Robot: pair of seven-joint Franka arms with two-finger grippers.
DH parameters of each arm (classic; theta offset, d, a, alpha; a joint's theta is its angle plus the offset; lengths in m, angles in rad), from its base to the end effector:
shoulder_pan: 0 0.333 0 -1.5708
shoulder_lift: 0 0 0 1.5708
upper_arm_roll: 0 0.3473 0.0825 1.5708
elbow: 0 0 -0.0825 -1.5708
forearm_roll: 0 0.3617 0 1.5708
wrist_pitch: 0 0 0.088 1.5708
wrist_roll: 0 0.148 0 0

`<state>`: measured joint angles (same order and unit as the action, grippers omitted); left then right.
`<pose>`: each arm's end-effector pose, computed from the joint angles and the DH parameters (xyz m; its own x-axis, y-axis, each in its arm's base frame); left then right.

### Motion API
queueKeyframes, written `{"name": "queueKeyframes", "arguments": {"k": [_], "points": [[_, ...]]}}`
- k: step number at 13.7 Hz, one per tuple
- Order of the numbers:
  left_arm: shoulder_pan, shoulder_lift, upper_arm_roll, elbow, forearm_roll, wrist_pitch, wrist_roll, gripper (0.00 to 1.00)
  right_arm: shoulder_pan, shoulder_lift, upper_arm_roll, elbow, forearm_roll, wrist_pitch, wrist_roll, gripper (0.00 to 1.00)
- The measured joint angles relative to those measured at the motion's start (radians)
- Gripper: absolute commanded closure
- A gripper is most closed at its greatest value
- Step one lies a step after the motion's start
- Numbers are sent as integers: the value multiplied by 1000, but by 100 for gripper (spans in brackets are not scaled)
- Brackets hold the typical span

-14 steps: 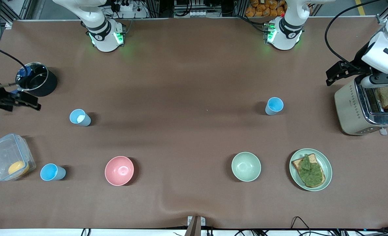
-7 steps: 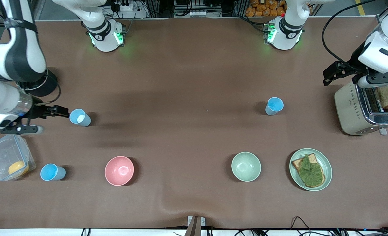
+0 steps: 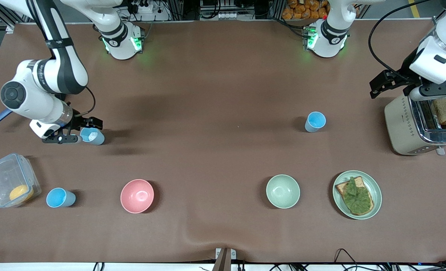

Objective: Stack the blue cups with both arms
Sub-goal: 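Reach the right gripper to the light blue cup by the pot and grasp it, then lift the light blue cup off the table with the right gripper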

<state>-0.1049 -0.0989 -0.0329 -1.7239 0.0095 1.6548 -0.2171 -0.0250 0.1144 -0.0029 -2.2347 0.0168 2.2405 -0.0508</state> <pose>0.5011 -0.0690 0.6042 0.9964 0.0785 0.0318 0.0788 -0.9969 -0.0060 0.5084 -0.0131 0.3168 0.9941 0.0126 -0.1077 0.0108 -0.9998 -0.0171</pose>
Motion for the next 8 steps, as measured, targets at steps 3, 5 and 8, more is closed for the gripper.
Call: {"name": "queueKeyframes", "arguments": {"k": [3,5,8], "points": [[1,0,1,0,0,0,0,0,5,26,1,-10,-1,38,7,0],[0,0,0,0,0,0,-8,0,9,48,1,-10,-1,49,7,0],[0,0,-2,0,0,-3,-23,0,11,76,1,-11,-1,52,10,0]]}}
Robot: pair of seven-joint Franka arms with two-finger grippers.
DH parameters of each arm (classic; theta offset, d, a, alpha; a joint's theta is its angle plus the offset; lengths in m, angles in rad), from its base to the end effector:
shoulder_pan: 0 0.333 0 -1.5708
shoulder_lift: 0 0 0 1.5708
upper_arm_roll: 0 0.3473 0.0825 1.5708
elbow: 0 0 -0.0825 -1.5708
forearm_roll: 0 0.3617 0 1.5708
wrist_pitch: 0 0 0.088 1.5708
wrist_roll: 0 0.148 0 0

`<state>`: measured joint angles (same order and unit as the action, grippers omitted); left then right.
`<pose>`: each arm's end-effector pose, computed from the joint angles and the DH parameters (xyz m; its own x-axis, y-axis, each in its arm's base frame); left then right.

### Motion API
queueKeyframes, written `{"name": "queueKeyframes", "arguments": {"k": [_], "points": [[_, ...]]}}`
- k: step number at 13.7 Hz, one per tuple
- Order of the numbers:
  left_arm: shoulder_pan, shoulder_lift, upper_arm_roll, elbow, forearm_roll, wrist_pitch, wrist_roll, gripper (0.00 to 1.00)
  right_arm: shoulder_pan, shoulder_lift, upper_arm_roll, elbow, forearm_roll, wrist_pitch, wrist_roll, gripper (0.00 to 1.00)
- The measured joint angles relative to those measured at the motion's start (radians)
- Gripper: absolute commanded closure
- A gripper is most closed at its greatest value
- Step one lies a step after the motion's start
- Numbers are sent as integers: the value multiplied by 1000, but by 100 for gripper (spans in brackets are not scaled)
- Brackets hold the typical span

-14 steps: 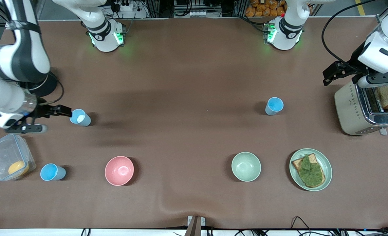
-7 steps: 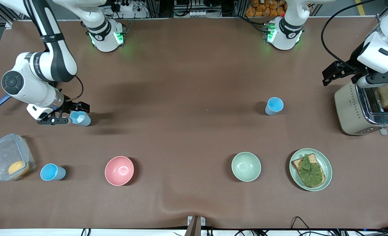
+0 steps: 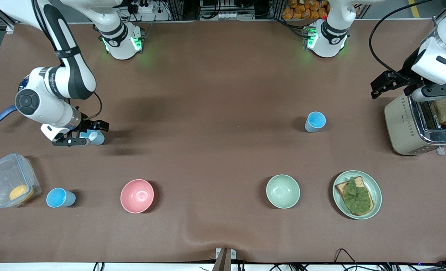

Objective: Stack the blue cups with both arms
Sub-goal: 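Lift the light blue cup off the table with the right gripper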

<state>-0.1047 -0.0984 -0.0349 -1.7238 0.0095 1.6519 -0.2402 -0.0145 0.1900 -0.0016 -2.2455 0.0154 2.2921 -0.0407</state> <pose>0.5007 -0.0699 0.6037 0.9946 0.0998 0.0287 0.1000 -0.9950 -0.0063 0.5100 -0.0074 0.2777 0.9897 0.0146 -0.1424 0.0125 -0.9998 -0.0155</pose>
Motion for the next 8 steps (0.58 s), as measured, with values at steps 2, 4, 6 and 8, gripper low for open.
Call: {"name": "queueKeyframes", "arguments": {"k": [2,4,6,8], "points": [[-1,0,-1,0,0,-1,0,0,0,28,0,0,0,10,2,0],[-1,0,-2,0,0,-1,-1,0,0,51,-3,1,0,32,6,4],[-2,0,-2,0,0,-1,-1,0,-2,70,-8,1,0,51,10,34],[-5,0,-3,0,0,-1,-2,0,-3,81,-12,3,0,55,10,67]]}}
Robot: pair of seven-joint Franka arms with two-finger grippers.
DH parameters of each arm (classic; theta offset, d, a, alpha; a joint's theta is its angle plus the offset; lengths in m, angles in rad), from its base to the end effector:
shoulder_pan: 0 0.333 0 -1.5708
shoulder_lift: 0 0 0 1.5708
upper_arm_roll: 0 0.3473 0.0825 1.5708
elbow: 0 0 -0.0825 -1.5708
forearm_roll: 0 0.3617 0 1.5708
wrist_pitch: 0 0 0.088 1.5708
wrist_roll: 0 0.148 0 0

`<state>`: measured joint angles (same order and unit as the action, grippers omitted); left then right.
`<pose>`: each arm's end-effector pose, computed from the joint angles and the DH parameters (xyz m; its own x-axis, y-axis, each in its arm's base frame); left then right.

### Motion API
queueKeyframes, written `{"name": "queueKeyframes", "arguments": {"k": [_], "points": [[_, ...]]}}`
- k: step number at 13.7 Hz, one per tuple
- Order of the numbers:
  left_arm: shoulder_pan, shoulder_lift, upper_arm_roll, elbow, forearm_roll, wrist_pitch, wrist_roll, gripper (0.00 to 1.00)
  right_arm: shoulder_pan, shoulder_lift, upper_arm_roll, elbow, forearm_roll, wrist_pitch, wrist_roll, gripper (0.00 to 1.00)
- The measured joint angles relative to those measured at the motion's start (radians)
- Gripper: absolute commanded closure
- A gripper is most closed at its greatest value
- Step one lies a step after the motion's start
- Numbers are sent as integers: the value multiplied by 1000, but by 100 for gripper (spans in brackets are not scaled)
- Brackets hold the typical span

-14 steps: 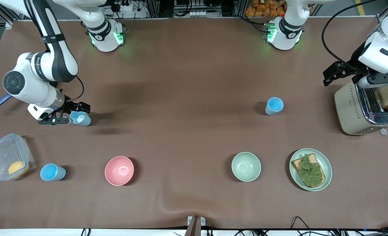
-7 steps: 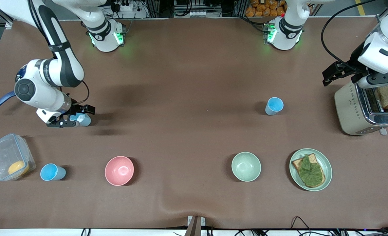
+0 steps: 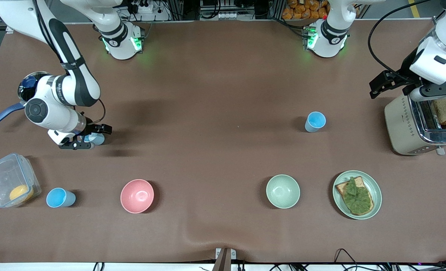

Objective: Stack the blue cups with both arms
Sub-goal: 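Lift the light blue cup off the table with the right gripper, then carry the cup to the table middle and lower it upright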

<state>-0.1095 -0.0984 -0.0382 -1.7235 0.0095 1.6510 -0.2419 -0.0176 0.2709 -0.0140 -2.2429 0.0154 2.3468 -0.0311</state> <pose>0.5000 -0.0740 0.6038 0.9952 0.0934 0.0282 0.0937 -0.9956 -0.0067 0.5136 -0.0156 0.2407 0.9861 -0.0110 -0.1660 -0.0129 -0.9999 -0.0105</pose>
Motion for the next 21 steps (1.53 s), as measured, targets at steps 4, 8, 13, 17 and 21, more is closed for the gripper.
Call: {"name": "queueKeyframes", "arguments": {"k": [4,8,13,17,21], "points": [[-2,0,0,0,0,0,-1,0,0,1,-1,2,0,0,1,94],[-2,0,-8,1,0,0,-2,0,-2,-2,-5,23,-2,-19,2,100],[-2,0,-15,3,0,0,-9,0,-4,-9,2,99,-1,-134,-46,100],[-2,0,-17,4,0,0,-10,0,120,-20,18,323,3,-389,101,100],[-3,1,-19,11,0,0,-10,0,355,17,26,486,90,-434,461,100]]}}
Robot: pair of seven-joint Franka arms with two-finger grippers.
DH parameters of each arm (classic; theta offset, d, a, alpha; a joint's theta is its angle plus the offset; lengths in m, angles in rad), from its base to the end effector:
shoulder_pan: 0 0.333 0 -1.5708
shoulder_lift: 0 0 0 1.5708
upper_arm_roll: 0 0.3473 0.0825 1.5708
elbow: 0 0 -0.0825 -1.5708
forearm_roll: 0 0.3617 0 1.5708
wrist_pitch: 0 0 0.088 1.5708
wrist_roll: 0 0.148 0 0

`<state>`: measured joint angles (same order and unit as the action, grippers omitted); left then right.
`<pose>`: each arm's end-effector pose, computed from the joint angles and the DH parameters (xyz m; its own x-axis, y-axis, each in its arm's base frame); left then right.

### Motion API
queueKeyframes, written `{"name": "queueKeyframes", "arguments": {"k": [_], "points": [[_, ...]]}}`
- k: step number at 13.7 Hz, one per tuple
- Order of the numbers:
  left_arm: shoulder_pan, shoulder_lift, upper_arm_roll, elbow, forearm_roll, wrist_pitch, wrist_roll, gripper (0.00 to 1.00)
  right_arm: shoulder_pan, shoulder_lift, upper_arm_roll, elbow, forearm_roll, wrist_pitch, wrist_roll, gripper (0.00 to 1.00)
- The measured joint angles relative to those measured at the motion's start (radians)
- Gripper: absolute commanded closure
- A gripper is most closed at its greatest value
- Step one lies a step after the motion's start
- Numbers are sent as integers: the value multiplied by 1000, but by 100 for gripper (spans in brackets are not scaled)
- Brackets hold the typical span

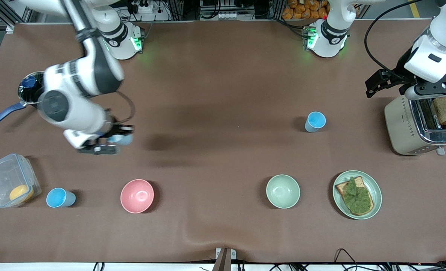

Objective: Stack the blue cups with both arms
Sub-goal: 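Carry the cup to the table middle and lower it upright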

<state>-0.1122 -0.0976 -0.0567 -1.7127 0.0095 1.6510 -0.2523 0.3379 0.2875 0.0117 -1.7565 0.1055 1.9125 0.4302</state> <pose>0.4993 -0.0852 0.6083 0.9958 0.0827 0.0383 0.0830 -0.9965 -0.0056 0.5649 0.2177 0.3936 0.9798 -0.1182 -0.1612 -0.1251 -0.9916 -0.0328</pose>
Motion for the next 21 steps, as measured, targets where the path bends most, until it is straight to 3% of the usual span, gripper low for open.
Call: {"name": "queueKeyframes", "arguments": {"k": [3,6,9,14,20,21], "points": [[-2,4,-3,2,0,0,-21,0,151,131,1,171,9,9,305,100],[-3,7,-22,3,0,-1,-95,0,282,252,0,284,9,11,477,100],[-4,8,-35,4,0,-1,-124,0,394,288,-1,306,8,36,635,100],[-3,9,-41,5,0,-1,-124,0,536,378,-6,306,7,191,863,100],[-3,9,-41,7,0,-1,-124,0,545,433,-25,310,8,274,928,100],[-3,9,-42,7,0,-1,-124,0,545,433,-25,312,8,274,928,95]]}}
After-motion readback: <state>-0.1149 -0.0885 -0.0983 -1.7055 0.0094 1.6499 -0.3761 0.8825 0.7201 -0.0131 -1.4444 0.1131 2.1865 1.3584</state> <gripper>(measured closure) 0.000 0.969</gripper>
